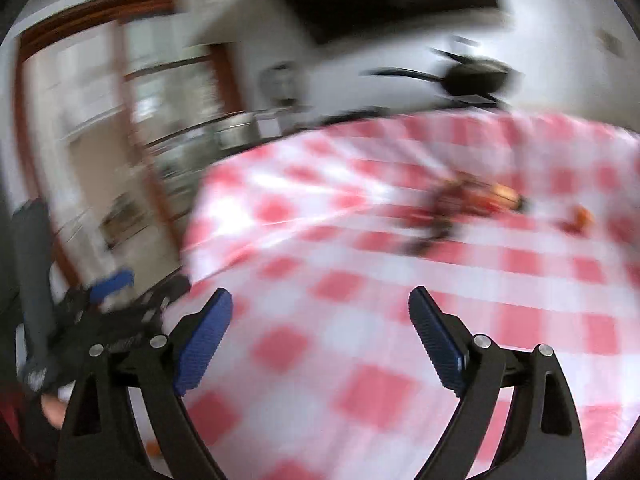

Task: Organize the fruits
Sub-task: 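Move both open tools back over the fruits on the table, then grasp the large orange with the right tool while the left tool grasps the wrinkled dark fruit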

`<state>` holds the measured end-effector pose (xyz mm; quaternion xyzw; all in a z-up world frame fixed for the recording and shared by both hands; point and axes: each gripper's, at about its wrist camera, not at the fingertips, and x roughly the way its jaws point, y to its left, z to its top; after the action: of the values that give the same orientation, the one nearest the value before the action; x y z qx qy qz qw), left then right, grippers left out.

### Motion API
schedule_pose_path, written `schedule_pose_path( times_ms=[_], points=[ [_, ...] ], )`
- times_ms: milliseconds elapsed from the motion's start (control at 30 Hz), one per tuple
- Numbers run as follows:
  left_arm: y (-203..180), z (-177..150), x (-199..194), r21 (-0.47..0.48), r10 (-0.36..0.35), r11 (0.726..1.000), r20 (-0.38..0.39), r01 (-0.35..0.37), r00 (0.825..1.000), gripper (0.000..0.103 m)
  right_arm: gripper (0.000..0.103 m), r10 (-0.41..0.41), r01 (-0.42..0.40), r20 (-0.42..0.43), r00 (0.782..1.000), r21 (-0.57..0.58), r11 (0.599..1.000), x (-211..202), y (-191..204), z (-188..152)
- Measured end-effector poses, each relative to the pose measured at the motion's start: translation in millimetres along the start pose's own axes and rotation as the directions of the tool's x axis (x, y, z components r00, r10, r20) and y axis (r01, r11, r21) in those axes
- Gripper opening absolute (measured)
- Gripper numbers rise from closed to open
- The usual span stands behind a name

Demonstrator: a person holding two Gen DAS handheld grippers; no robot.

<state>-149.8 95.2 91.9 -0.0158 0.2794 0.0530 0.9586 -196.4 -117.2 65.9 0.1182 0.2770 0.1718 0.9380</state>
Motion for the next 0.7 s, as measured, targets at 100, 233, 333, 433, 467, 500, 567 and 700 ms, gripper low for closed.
schedule_pose_path(
  times_ms=[100,233,333,433,467,500,567,700],
  points=[
    [-54,9,50,0.068,-0.099,0.992,-0.056,0.102,0.994,0.101,0.087,-0.118,0.123,-0.039,0.992,0.131,0.984,12,-55,7],
    [-98,23,120,0.037,-0.214,0.975,-0.149,0.221,0.965,0.101,0.087,-0.271,0.286,-0.091,0.958,0.244,0.927,24,-130,9],
    [-119,29,161,0.018,-0.250,0.966,-0.203,0.259,0.947,0.101,0.087,-0.326,0.352,-0.138,0.935,0.259,0.900,45,-165,13],
    [-134,35,186,0.045,-0.262,0.959,-0.234,0.280,0.936,0.101,0.087,-0.357,0.385,-0.155,0.921,0.246,0.889,59,-183,22],
    [-136,38,191,0.040,-0.274,0.956,-0.238,0.291,0.932,0.101,0.087,-0.361,0.391,-0.159,0.919,0.246,0.887,65,-190,26],
    [-136,41,194,0.029,-0.293,0.951,-0.239,0.309,0.926,0.101,0.087,-0.369,0.401,-0.166,0.915,0.254,0.880,74,-199,31],
    [-135,47,199,0.008,-0.314,0.946,-0.228,0.324,0.922,0.101,0.087,-0.383,0.420,-0.181,0.906,0.274,0.865,80,-209,39],
    [-136,48,221,-0.035,-0.323,0.944,-0.307,0.329,0.895,0.101,0.087,-0.428,0.475,-0.211,0.879,0.294,0.830,106,-237,57]
  ],
)
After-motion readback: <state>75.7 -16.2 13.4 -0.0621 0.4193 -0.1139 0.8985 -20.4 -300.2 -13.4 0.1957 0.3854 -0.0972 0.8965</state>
